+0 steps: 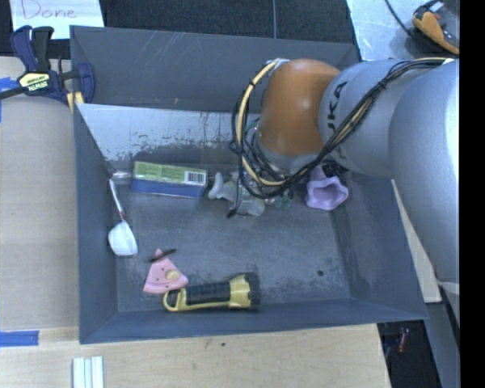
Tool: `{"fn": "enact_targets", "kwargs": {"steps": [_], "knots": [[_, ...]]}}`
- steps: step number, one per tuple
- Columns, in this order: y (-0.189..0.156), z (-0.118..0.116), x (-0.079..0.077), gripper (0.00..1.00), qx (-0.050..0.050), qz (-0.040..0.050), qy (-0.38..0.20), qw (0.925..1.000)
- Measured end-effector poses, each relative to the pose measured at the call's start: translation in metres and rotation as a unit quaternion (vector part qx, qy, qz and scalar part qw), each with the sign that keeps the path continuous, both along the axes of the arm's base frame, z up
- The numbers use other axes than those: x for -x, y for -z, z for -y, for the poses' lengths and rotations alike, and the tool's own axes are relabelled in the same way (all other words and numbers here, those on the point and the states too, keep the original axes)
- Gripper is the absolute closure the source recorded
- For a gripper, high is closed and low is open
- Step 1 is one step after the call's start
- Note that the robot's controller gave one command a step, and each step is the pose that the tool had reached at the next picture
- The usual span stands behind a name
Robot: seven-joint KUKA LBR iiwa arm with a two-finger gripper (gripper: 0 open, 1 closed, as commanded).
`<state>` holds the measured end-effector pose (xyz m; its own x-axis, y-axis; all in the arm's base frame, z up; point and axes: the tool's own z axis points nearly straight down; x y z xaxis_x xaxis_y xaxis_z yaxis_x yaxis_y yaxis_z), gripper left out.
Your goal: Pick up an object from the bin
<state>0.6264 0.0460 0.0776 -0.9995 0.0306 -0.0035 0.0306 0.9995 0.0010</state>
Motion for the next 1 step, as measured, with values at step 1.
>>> {"fn": "enact_targets", "kwargs": {"steps": [1], "knots": [[-0.0236, 0.0001, 0.0017, 1.00, 0.000, -0.0030, 0.000, 1.0000]]}}
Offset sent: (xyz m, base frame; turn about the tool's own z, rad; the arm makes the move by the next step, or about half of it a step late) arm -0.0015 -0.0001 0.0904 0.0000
